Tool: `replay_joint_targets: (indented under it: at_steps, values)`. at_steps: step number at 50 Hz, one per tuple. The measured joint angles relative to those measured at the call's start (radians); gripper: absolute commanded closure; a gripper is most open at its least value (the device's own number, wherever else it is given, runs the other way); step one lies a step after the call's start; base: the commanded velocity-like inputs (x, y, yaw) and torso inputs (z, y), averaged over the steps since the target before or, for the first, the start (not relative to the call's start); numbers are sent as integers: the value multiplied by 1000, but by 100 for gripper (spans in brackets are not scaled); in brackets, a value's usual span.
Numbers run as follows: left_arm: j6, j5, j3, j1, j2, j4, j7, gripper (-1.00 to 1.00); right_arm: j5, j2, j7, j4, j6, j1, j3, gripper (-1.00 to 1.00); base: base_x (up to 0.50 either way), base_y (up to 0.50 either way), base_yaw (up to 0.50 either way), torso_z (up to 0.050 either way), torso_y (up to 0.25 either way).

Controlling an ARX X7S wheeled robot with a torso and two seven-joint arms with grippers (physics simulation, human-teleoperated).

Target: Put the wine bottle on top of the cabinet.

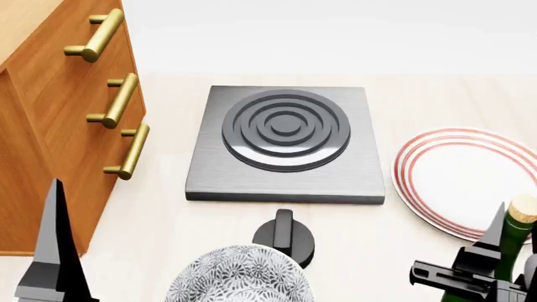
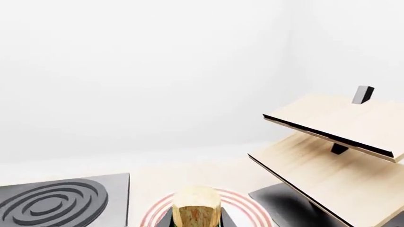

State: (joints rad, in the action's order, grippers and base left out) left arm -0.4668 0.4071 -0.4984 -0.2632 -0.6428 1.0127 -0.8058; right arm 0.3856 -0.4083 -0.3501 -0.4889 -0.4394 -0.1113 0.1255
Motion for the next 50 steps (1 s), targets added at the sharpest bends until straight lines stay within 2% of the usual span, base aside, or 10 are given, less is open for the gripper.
replay_joint_targets:
  at_steps: [25, 50]
  values:
    - [13, 1, -23, -5, -9, -15, -8, -100, 54, -83, -23, -169, -178, -173, -35, 100, 0, 0, 0, 0, 1]
    - [-16, 16, -81, -30, -4, -38, 19, -100, 205, -12, 37, -207, -290, -422, -179, 100, 0, 0, 0, 0, 0]
